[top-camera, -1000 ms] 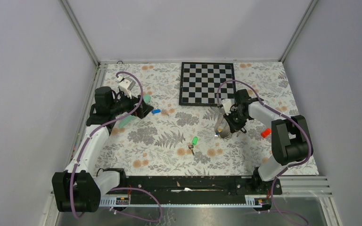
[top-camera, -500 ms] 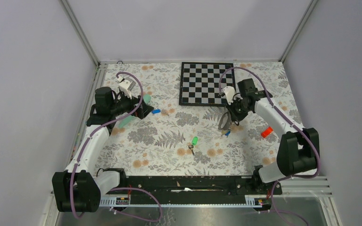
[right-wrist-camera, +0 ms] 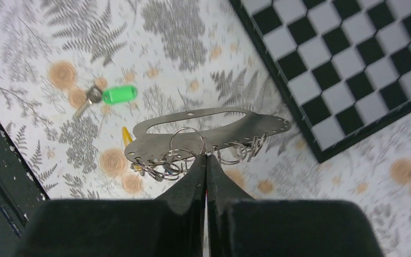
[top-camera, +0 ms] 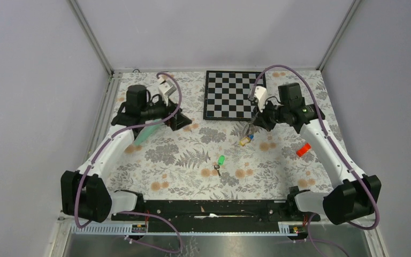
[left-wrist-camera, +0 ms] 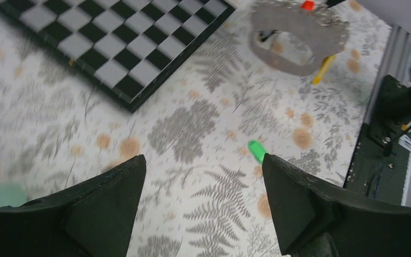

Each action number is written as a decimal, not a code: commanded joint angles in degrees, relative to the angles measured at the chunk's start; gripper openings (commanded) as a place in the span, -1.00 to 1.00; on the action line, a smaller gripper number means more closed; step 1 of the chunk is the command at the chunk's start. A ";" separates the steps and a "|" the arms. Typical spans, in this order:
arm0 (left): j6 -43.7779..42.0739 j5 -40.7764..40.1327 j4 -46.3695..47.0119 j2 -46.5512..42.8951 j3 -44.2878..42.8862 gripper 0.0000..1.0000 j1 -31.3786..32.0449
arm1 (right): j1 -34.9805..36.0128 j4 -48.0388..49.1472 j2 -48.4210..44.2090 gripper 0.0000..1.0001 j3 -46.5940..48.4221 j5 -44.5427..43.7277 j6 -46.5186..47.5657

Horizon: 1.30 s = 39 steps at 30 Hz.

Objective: Put the keys on the keyring

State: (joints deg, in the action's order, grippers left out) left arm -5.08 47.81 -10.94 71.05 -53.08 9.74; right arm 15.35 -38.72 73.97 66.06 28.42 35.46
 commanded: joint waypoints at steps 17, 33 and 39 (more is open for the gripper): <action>7.55 -1.87 2.56 17.06 -25.18 0.15 27.76 | 2.05 13.43 -1.05 -1.00 5.11 24.42 -10.47; 8.62 6.88 9.01 21.23 -25.27 -0.74 30.54 | 2.05 18.67 -2.49 -1.00 -1.28 19.65 -14.82; -12.31 4.91 -6.43 20.37 -27.52 -0.86 34.15 | 2.05 19.60 -2.16 -1.00 -1.69 18.47 -15.69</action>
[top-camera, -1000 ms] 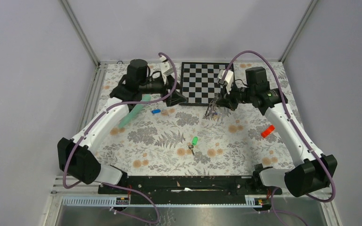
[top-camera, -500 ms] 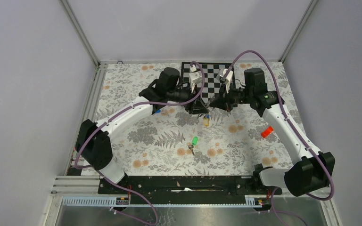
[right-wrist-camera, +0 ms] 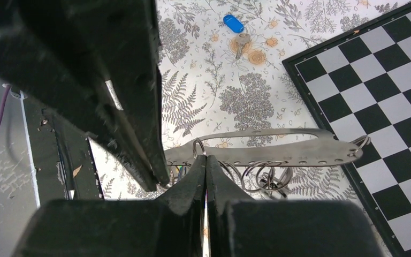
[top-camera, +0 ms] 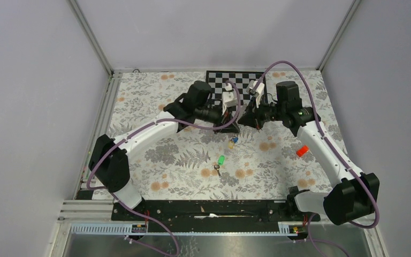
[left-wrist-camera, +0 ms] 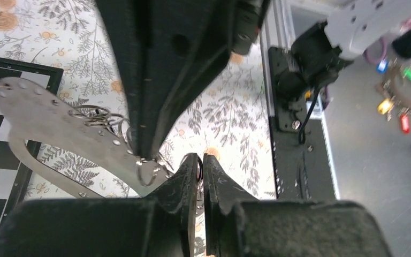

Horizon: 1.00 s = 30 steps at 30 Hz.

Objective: Put the keys on the keyring

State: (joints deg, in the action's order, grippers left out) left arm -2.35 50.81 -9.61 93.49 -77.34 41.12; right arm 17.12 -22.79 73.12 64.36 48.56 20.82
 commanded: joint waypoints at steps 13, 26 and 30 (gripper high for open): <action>-28.99 -6.70 -18.95 -6.32 -4.78 0.40 4.18 | 0.11 3.88 -2.08 -1.00 -2.47 -2.98 1.12; -21.21 7.80 -12.65 -7.49 -4.66 0.48 -6.74 | 0.10 -0.03 -2.41 -1.00 -2.79 2.66 6.98; -16.27 4.83 -7.34 -4.73 -6.19 0.31 -6.85 | 0.12 -1.84 -2.41 -1.00 -1.93 3.32 9.02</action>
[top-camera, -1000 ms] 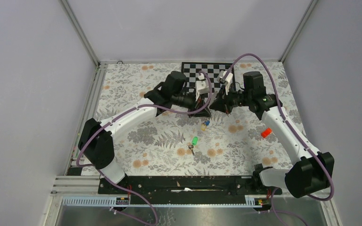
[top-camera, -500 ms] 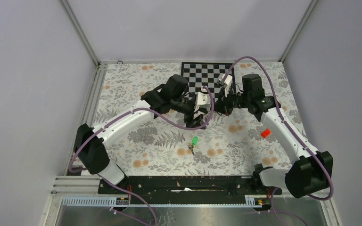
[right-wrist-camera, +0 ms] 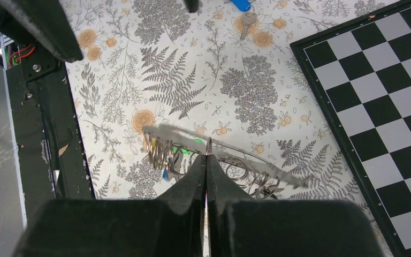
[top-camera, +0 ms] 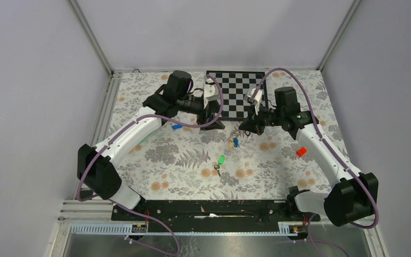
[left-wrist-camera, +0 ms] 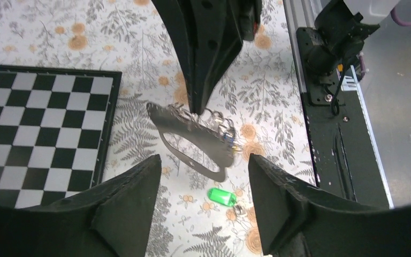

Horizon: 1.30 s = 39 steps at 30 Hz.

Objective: Put the keys on the keyring

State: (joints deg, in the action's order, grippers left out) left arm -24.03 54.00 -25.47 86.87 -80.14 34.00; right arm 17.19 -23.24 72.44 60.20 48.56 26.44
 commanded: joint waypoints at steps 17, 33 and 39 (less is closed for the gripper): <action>10.41 -1.19 14.76 2.41 3.33 -0.27 7.63 | 0.04 2.29 -0.97 -1.00 1.00 1.85 -1.65; 4.81 -8.44 12.62 5.28 3.34 -0.42 9.51 | 0.08 2.68 -1.73 -1.00 -0.83 1.81 -1.37; 3.62 -8.50 11.86 5.70 3.58 -0.56 10.11 | 0.04 2.70 -2.02 -1.00 -1.03 1.57 -1.21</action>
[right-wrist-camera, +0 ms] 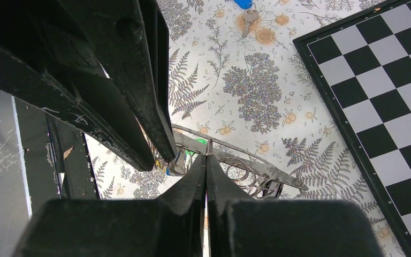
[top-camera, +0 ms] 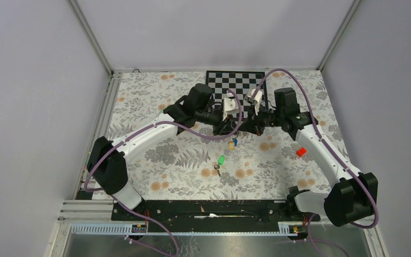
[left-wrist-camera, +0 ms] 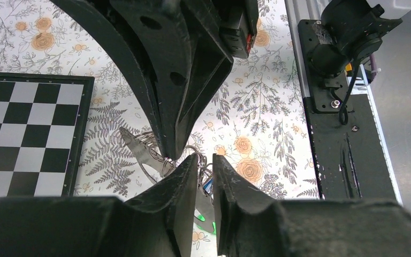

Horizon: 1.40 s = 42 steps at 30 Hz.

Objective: Put the keys on the keyring

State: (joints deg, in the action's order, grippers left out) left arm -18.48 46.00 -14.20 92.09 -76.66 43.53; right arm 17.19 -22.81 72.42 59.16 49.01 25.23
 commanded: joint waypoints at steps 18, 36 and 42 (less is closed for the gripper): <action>-20.99 1.50 -18.62 0.57 -1.83 -1.00 0.64 | 0.04 2.77 -2.59 -1.00 -0.14 -2.00 -0.37; -20.26 10.57 -17.93 -3.16 -5.50 -0.32 -6.15 | 0.09 -2.43 -4.25 -1.00 -3.78 1.96 8.26; -12.06 9.54 -7.75 0.74 -4.94 -0.49 -6.76 | 0.16 -3.50 -3.19 -1.00 -1.93 6.53 8.71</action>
State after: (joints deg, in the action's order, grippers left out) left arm -34.81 52.07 -29.82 91.66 -79.48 36.23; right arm 17.19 -25.54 70.15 54.68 50.00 32.36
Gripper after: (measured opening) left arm 0.276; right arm 0.032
